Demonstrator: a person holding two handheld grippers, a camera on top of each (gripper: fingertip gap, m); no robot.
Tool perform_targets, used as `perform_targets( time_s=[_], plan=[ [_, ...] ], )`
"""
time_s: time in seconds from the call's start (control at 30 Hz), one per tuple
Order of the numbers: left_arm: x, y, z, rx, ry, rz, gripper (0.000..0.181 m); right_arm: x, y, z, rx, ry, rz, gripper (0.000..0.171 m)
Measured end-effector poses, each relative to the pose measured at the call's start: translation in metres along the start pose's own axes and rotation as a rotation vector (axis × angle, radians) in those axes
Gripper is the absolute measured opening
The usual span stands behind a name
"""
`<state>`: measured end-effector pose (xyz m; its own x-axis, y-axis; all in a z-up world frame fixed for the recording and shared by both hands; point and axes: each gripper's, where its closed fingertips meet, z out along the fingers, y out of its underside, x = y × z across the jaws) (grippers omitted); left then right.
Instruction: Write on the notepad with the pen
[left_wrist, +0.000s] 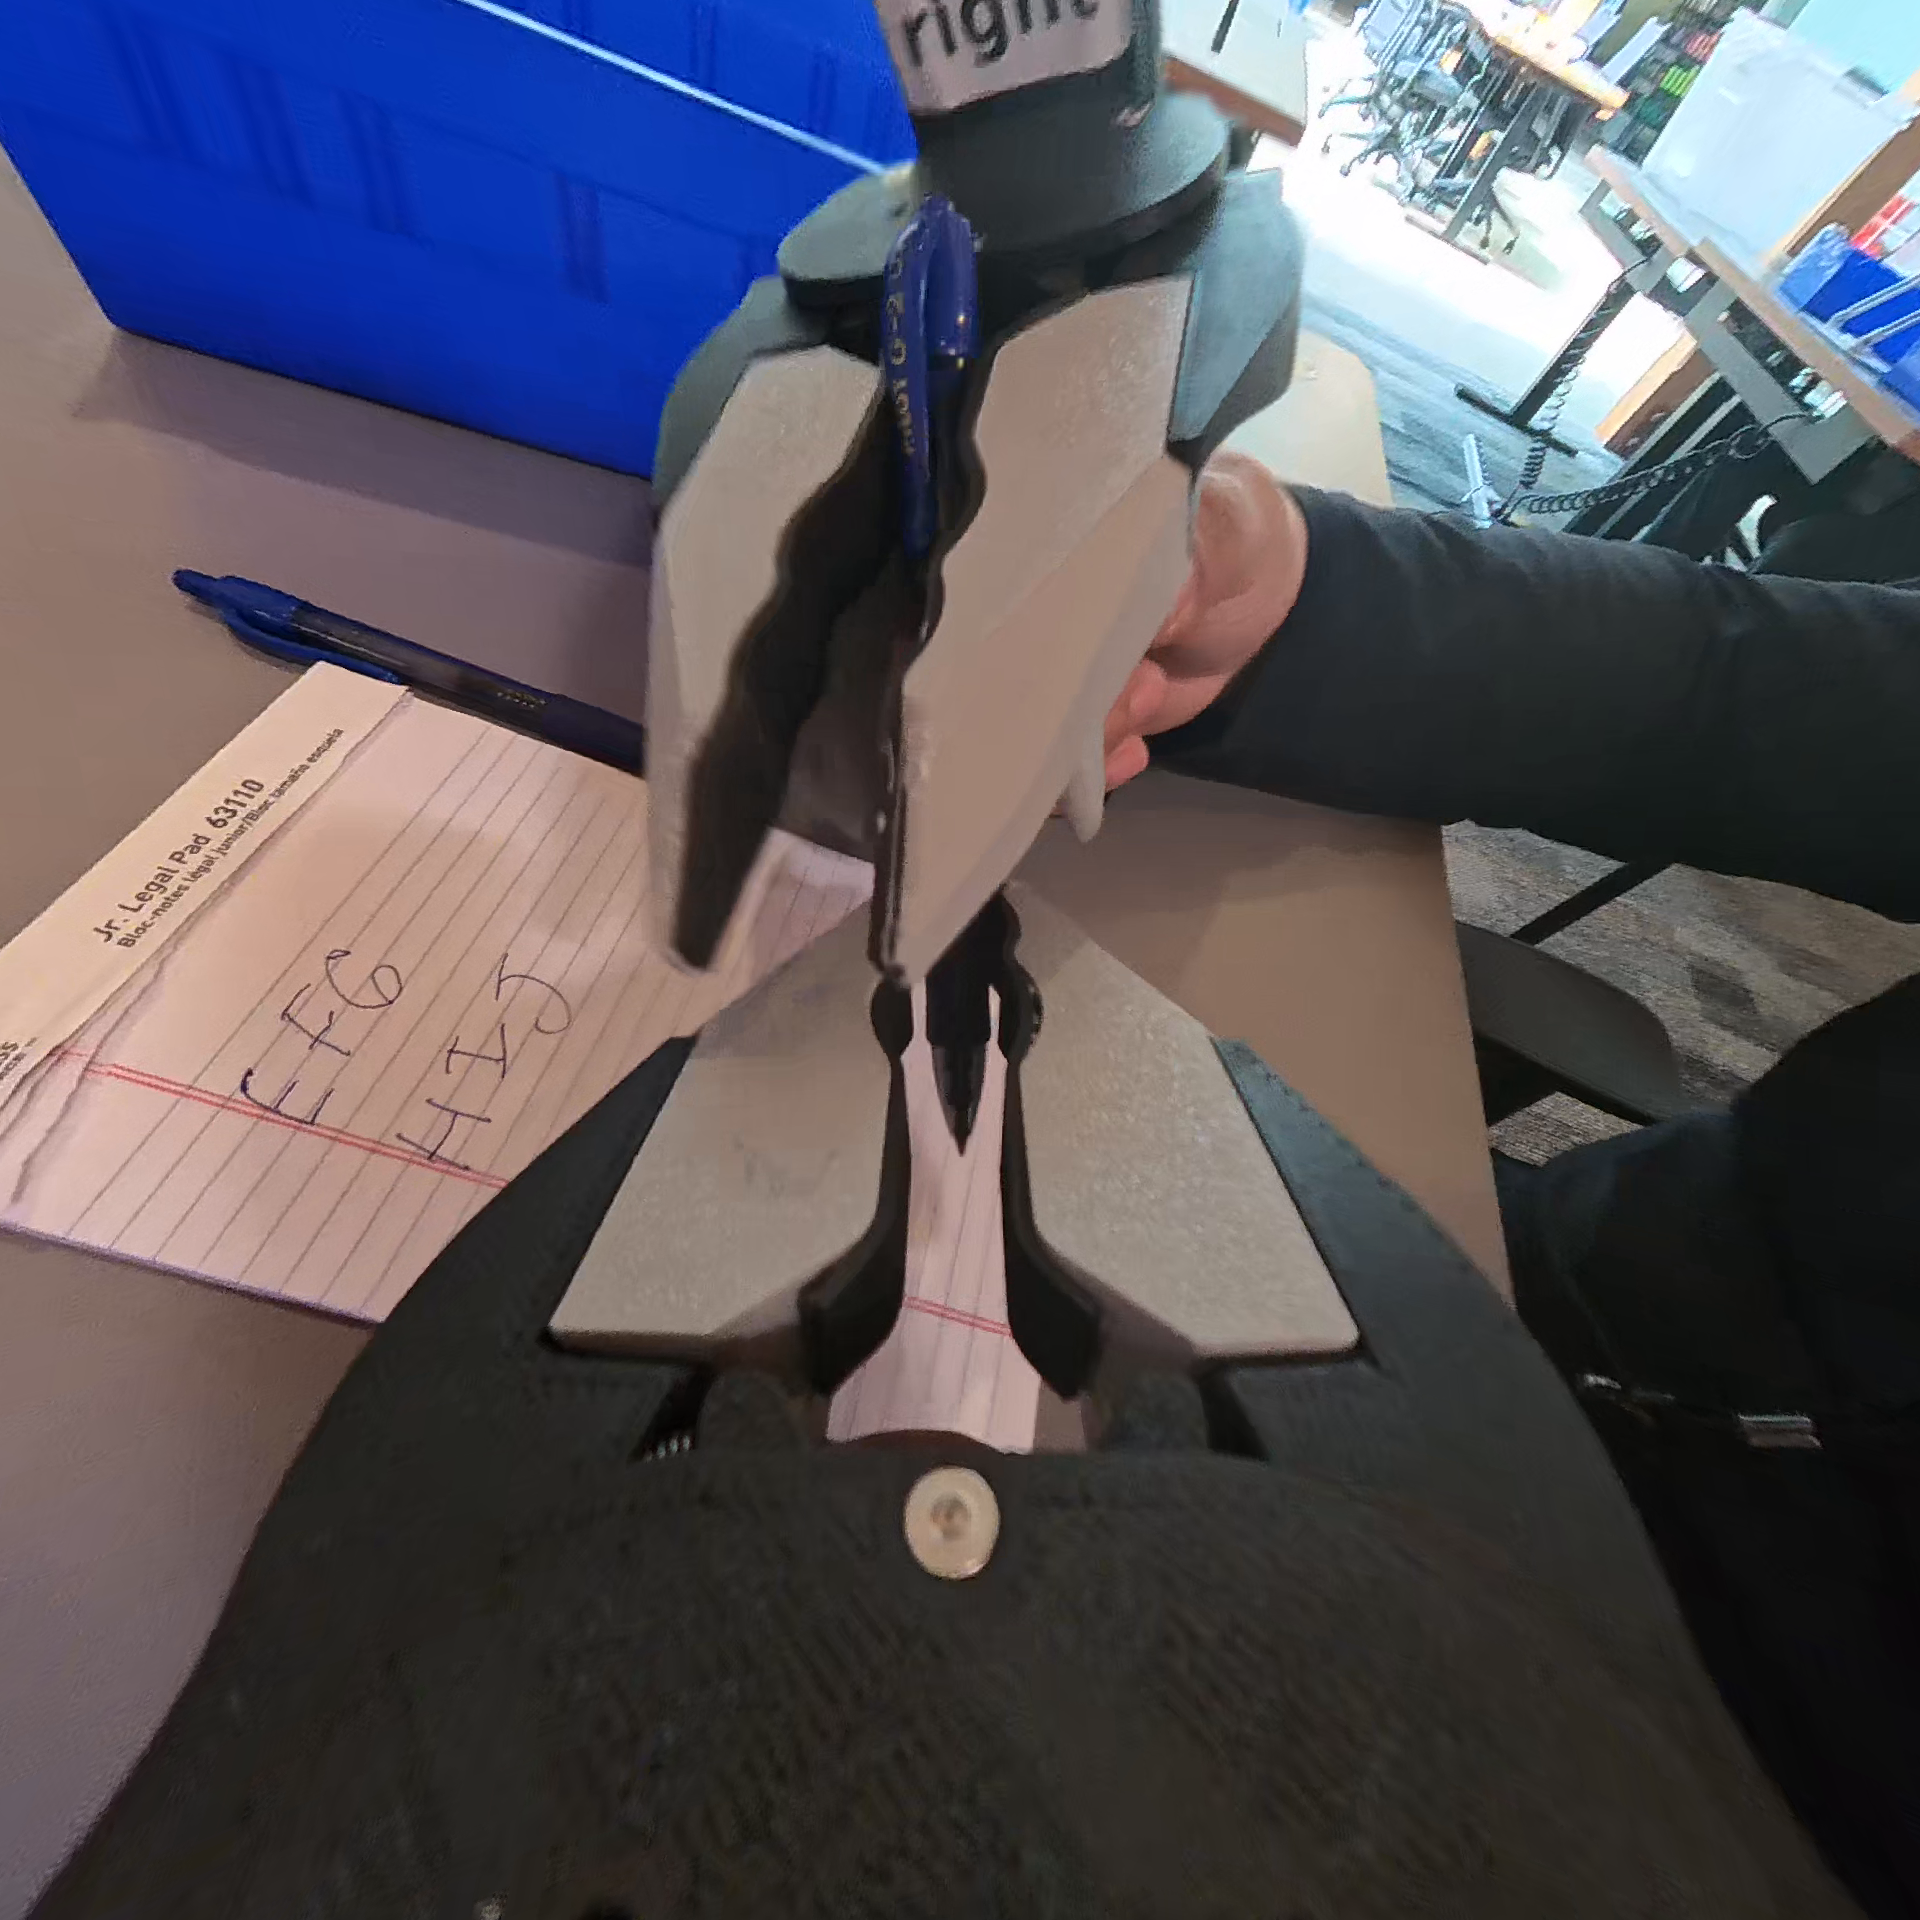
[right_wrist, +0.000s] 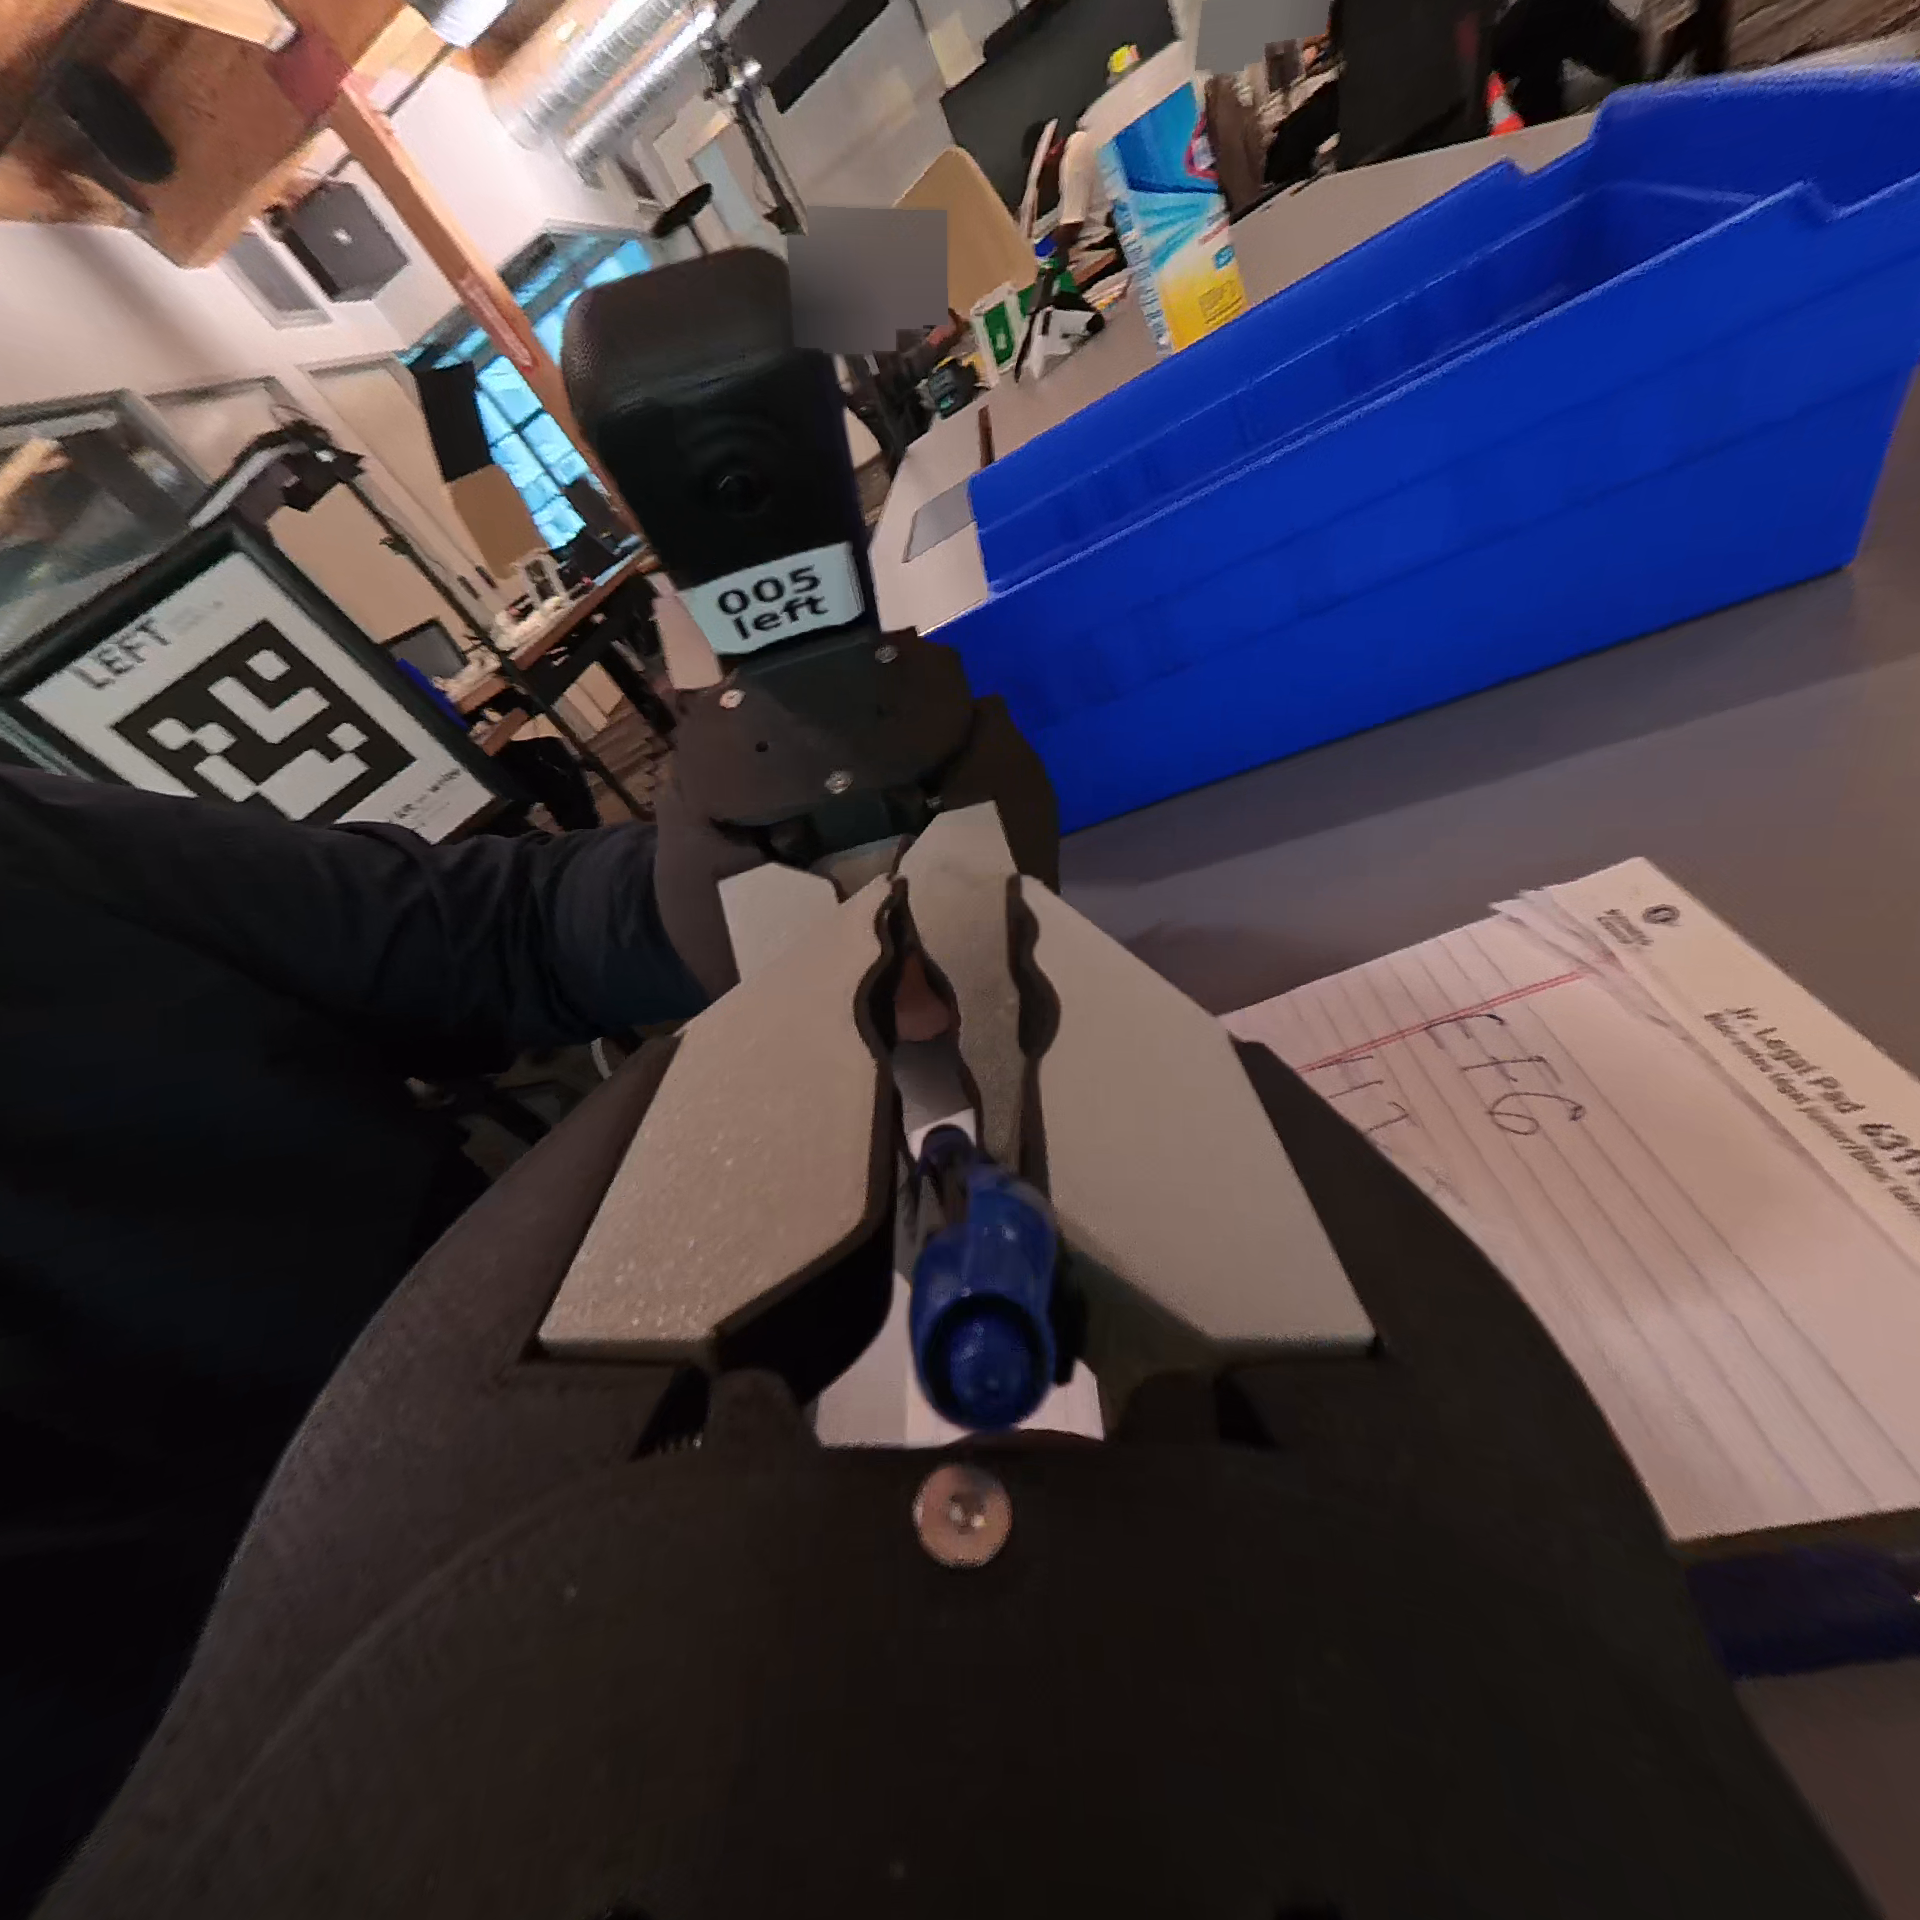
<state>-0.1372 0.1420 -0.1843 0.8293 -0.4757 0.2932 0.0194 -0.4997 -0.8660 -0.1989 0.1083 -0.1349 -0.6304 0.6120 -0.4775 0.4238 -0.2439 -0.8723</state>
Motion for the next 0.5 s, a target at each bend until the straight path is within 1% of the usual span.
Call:
perform_targets(
  time_s=[0.03, 0.13, 0.23, 0.33, 0.4, 0.5],
  plan=[
    [-0.001, 0.002, 0.001, -0.012, -0.008, 0.003, 0.009, 0.003, -0.006, -0.003, 0.029, 0.034, -0.018, 0.021],
    [-0.002, 0.001, 0.0, -0.004, -0.013, -0.002, 0.009, 0.016, -0.035, -0.027, 0.169, 0.16, -0.084, 0.018],
    [-0.002, -0.005, -0.003, 0.024, -0.015, 0.0, 0.009, 0.015, -0.06, -0.055, 0.315, 0.205, -0.126, 0.015],
    [-0.003, -0.009, -0.006, 0.044, -0.028, 0.007, 0.009, 0.017, -0.075, -0.074, 0.42, 0.236, -0.126, 0.002],
    [-0.004, -0.01, -0.007, 0.051, -0.033, 0.006, 0.008, 0.015, -0.076, -0.075, 0.432, 0.205, -0.104, 0.0],
    [-0.003, -0.012, -0.008, 0.066, -0.028, 0.003, 0.009, 0.014, -0.068, -0.065, 0.385, 0.141, -0.049, 0.0]
  ],
)
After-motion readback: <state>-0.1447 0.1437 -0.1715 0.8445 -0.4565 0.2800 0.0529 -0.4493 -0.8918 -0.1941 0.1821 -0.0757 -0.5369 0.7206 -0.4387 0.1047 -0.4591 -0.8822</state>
